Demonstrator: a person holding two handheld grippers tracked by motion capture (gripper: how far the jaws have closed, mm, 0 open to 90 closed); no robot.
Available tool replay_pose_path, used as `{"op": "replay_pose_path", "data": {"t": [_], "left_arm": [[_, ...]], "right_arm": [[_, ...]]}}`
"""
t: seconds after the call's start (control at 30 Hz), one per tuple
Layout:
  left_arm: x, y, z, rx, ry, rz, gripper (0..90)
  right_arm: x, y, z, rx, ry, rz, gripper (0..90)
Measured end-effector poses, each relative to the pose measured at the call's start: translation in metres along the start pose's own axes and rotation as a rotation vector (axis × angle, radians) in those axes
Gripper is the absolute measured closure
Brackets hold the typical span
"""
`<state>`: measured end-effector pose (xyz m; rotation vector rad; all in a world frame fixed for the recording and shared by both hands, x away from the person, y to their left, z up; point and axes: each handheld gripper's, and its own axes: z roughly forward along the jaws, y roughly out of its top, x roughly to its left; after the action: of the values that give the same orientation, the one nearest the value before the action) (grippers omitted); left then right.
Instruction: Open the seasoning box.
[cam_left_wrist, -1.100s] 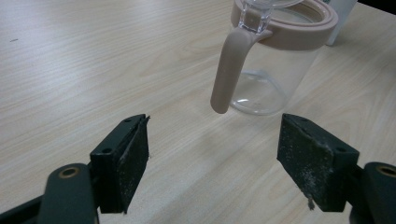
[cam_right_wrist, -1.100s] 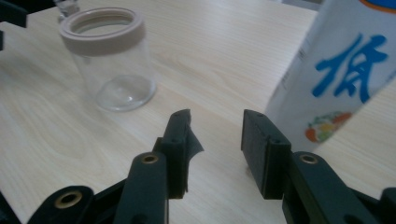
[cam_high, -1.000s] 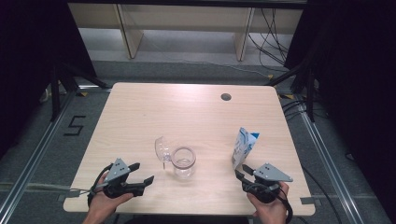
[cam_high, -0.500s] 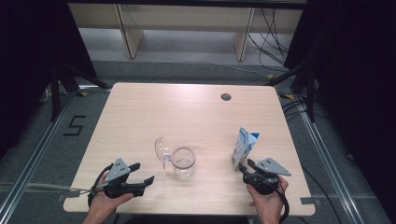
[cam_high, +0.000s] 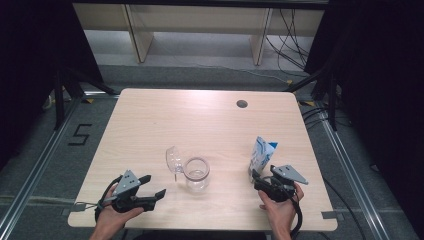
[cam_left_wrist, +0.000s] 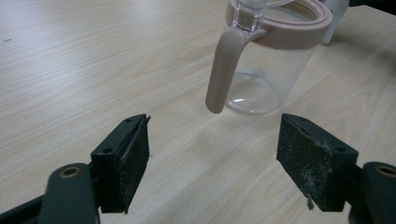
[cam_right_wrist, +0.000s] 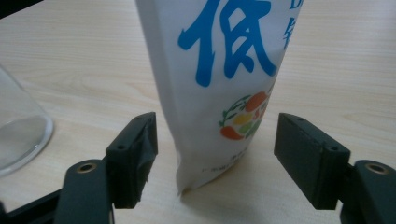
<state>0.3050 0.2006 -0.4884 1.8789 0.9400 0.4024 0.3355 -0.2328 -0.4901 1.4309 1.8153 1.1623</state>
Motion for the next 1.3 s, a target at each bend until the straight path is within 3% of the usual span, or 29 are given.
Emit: {"op": "replay_pose_path", "data": {"t": [0.07,0.1,0.17,0.2,0.23,0.27,0.3,0.47,0.5,0.57,0.93,1.07,1.3], "left_arm": [[0.000,0.000,0.000,0.000,0.001,-0.002,25.3],[0.000,0.000,-0.001,-0.001,0.002,-0.003,25.4],[0.001,0.001,-0.002,0.005,0.005,0.013,25.4],[0.001,0.001,-0.002,0.005,0.005,0.013,25.4],[0.001,0.001,-0.002,0.006,0.010,0.012,25.4],[0.001,0.001,-0.002,0.005,0.005,0.013,25.5],[0.000,0.000,-0.001,0.003,0.004,-0.001,25.5],[0.000,0.000,-0.001,0.003,0.001,0.011,25.6],[0.000,0.001,-0.002,0.005,0.007,0.013,25.7],[0.000,0.001,-0.002,0.005,0.007,0.013,25.7],[0.000,0.000,-0.001,0.003,0.001,0.002,25.9],[0.000,0.000,-0.001,0.003,0.001,0.002,26.2],[-0.001,0.000,-0.001,-0.005,-0.004,0.008,26.6]], "right_arm": [[0.006,0.000,0.002,-0.007,-0.002,0.049,29.3],[0.005,0.001,0.008,-0.027,-0.015,0.008,28.8],[0.007,0.001,0.009,-0.021,-0.028,0.016,28.8],[0.008,0.002,0.011,-0.014,-0.012,0.010,28.8],[0.007,0.002,0.012,-0.003,-0.035,-0.008,28.5],[0.010,0.002,0.015,-0.013,-0.042,0.012,27.7],[0.011,0.002,0.016,-0.008,-0.047,0.003,27.7],[0.012,0.002,0.022,-0.020,-0.081,0.008,27.8],[0.013,0.002,0.024,0.006,-0.087,0.019,27.9],[0.013,0.002,0.025,0.007,-0.093,0.015,28.1],[0.011,0.004,0.029,0.013,-0.097,0.007,32.9],[0.010,0.004,0.031,-0.005,-0.074,0.000,34.6],[0.005,0.005,0.031,0.022,-0.041,-0.026,35.7]]}}
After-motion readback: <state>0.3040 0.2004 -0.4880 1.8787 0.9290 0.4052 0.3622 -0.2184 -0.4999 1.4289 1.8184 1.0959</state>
